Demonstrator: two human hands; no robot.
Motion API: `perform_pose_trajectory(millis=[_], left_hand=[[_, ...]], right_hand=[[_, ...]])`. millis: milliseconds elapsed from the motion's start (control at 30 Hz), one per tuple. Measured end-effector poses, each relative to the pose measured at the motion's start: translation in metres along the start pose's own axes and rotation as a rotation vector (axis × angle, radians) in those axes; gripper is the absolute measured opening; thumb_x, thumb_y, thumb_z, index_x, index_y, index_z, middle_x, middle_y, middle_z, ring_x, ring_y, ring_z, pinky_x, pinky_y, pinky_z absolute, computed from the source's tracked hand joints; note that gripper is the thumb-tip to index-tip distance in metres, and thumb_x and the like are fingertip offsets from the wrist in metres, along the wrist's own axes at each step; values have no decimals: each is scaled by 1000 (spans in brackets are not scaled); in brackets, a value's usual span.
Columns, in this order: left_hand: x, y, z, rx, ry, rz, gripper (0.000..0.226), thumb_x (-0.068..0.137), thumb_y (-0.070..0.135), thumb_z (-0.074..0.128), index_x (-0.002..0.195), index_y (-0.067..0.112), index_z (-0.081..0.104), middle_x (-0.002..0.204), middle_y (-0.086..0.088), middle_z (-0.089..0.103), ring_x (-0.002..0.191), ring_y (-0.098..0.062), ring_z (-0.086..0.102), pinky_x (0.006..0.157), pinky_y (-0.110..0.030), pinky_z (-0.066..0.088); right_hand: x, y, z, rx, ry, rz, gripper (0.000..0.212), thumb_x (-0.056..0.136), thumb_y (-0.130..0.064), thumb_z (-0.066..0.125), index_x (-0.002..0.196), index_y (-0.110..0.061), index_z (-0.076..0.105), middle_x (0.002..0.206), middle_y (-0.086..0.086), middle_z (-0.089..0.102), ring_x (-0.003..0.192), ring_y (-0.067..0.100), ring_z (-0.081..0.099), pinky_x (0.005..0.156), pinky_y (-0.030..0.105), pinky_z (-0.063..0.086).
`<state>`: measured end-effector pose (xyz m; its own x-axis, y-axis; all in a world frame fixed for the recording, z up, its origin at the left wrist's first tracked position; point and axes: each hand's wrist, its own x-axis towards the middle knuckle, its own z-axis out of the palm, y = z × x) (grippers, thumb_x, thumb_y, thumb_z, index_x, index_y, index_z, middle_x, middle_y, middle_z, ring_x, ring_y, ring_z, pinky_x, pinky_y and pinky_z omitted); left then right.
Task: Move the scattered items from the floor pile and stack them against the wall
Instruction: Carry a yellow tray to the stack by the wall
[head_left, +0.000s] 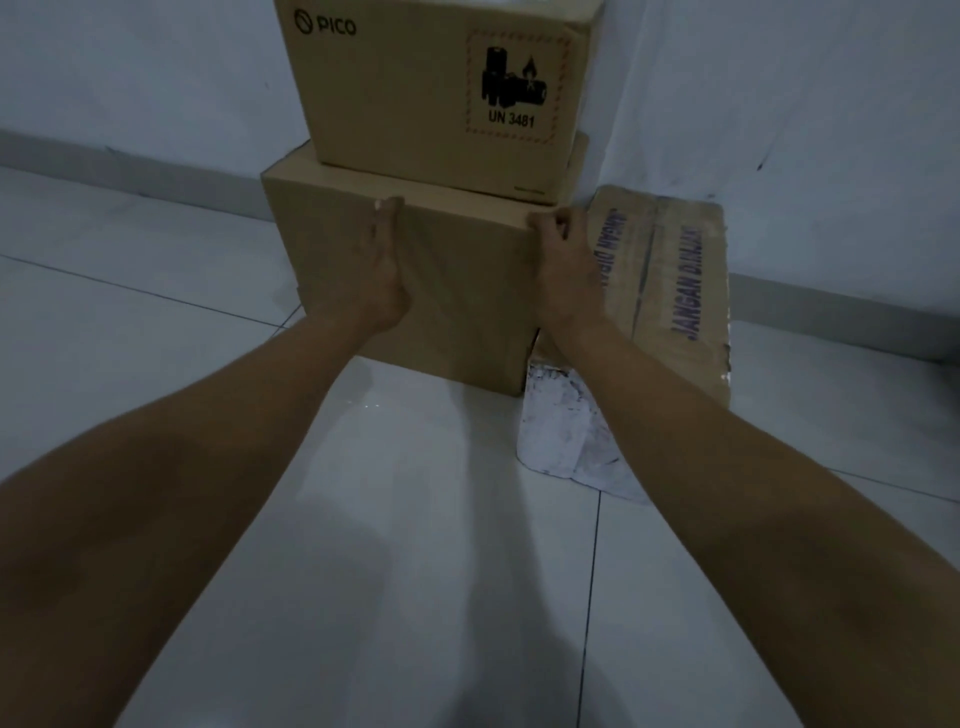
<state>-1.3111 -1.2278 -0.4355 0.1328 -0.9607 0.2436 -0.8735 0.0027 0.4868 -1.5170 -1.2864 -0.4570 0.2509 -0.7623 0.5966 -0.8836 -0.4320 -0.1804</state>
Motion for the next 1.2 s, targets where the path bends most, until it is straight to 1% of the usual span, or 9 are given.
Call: perform_pose_trajectory(millis=[167, 267, 433, 500, 600, 733, 933, 1067, 1200], left_hand=[[5, -1, -2, -37, 24, 32, 86, 89, 4, 56, 154, 18, 3, 161, -10, 7, 142, -30, 24, 112, -36, 27], [7, -6, -3, -58, -31, 6, 89, 86, -3, 55, 154, 22, 3, 161, -8, 4, 144, -27, 20, 110, -29, 26], [9, -7, -8, -113, -77, -20, 86, 89, -2, 53, 154, 23, 3, 161, -9, 1, 148, -22, 9, 117, -32, 19], [10, -5, -10, -126, -82, -22, 87, 87, -4, 53, 154, 24, 4, 161, -10, 1, 148, -23, 9, 117, -35, 21], [11, -8, -11, -113, -129, -7, 90, 86, -2, 54, 154, 29, 5, 161, -9, 0, 148, -25, 8, 117, -42, 24], [12, -2, -12, -19, -153, 37, 92, 84, 8, 59, 154, 29, 3, 161, -10, 8, 146, -27, 15, 117, -41, 23], [14, 15, -1, -52, -215, 46, 88, 90, 1, 55, 154, 17, -3, 161, -8, -4, 148, -23, 3, 118, -27, 10], [12, 8, -1, -8, -194, 11, 84, 92, 11, 54, 154, 19, -2, 160, -14, 3, 146, -32, 12, 116, -34, 17], [8, 20, -7, 6, -116, -21, 81, 91, 14, 55, 154, 18, 4, 154, -16, 24, 138, -33, 30, 108, -36, 31]], right_hand=[[3, -14, -2, -13, 4, 183, 42, 89, 4, 42, 127, -11, 49, 133, 17, 42, 105, 34, 48, 81, 45, 48], [5, -12, -2, 30, -9, 126, 37, 87, 7, 47, 120, -6, 54, 128, 18, 44, 98, 35, 55, 80, 43, 49], [-1, -9, -12, 264, 42, 176, 24, 90, -33, 47, 100, -12, 53, 96, 8, 56, 84, 24, 56, 73, 45, 42], [-1, -16, -21, 317, 6, 211, 5, 90, -29, 48, 85, -29, 50, 94, 2, 49, 84, 22, 54, 75, 43, 42], [-1, -18, -25, 416, -85, 301, 37, 94, -16, 51, 76, -43, 34, 103, -4, 39, 90, 18, 46, 82, 39, 44], [-2, -2, -31, 531, 15, 380, 7, 86, -31, 52, 80, -28, 48, 83, 0, 55, 81, 18, 53, 76, 47, 44], [3, 14, -39, 513, 10, 424, 14, 84, -32, 53, 87, -19, 50, 87, 2, 50, 81, 17, 49, 72, 38, 38], [1, 11, -33, 456, -37, 404, 16, 95, -27, 47, 102, -15, 55, 103, 7, 53, 92, 22, 53, 74, 34, 38], [-1, 16, -36, 90, -127, 232, 29, 88, -23, 55, 115, -12, 56, 124, 13, 47, 108, 34, 47, 81, 39, 45]])
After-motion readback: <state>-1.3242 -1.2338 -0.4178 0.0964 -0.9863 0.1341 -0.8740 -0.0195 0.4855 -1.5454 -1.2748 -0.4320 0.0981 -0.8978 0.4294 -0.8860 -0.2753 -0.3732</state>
